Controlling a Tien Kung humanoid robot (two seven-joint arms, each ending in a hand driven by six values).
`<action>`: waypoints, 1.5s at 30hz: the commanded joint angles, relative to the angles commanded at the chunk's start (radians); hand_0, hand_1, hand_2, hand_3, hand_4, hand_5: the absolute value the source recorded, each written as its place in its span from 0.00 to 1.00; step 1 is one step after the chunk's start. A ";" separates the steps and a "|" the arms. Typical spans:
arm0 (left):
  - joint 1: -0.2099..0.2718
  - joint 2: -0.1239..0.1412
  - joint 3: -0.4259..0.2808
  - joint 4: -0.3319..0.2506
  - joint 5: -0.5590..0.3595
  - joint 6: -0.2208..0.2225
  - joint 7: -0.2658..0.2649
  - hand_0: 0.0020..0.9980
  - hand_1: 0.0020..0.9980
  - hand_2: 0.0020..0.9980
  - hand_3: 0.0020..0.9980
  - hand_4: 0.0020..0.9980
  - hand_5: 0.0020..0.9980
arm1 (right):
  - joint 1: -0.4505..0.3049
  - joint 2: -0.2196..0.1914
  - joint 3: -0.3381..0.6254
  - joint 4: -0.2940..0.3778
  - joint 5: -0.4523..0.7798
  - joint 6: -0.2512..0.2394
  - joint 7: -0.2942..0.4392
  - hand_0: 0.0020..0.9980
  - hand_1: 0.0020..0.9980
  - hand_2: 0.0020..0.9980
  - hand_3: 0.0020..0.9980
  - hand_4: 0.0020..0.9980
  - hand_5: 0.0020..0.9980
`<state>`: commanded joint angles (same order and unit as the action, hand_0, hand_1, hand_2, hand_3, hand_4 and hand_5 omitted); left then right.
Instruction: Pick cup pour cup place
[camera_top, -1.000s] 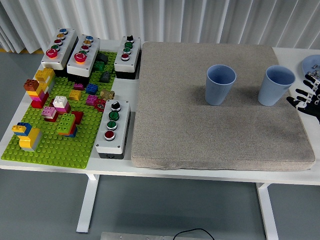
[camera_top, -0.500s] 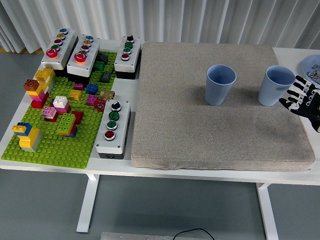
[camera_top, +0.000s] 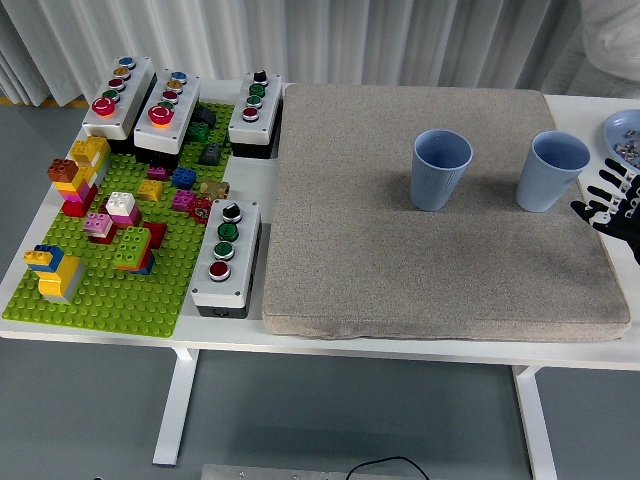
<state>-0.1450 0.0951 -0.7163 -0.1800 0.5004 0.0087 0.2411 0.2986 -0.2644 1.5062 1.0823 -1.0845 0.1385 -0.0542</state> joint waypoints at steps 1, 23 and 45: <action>-0.002 -0.001 0.001 0.000 0.001 -0.001 0.001 0.76 0.81 0.83 0.67 0.52 0.90 | -0.001 0.002 -0.004 -0.004 -0.002 -0.003 0.004 0.89 0.85 0.93 0.93 0.83 0.17; -0.012 -0.003 0.014 0.000 -0.001 -0.005 0.001 0.76 0.81 0.83 0.67 0.52 0.90 | 0.056 0.017 -0.044 -0.115 0.002 -0.019 0.063 0.88 0.84 0.92 0.92 0.83 0.17; -0.012 -0.001 0.022 0.000 0.005 -0.007 0.003 0.76 0.81 0.83 0.67 0.52 0.90 | 0.118 0.041 -0.081 -0.179 0.014 -0.029 0.082 0.88 0.84 0.90 0.90 0.82 0.17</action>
<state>-0.1570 0.0940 -0.6942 -0.1800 0.5052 0.0018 0.2439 0.4167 -0.2229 1.4251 0.9032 -1.0703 0.1096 0.0281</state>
